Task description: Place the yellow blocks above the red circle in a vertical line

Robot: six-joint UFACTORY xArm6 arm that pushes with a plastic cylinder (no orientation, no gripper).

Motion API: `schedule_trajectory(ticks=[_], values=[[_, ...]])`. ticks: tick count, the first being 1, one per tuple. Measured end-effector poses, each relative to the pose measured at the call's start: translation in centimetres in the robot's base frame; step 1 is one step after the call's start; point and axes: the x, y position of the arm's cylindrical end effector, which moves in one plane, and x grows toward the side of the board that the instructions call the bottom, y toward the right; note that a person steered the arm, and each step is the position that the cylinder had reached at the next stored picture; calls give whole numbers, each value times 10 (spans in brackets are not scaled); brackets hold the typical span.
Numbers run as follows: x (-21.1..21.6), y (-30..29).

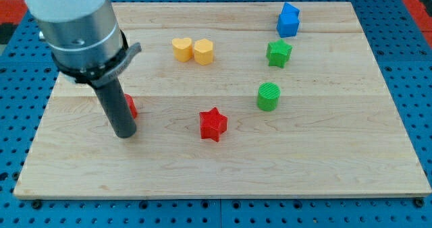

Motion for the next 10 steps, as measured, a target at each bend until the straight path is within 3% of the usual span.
schedule_trajectory(ticks=[2,3,4,5,6,7,10], values=[[-79,115],[-118,116],[-144,155],[-194,151],[-240,86],[-196,67],[-126,133]])
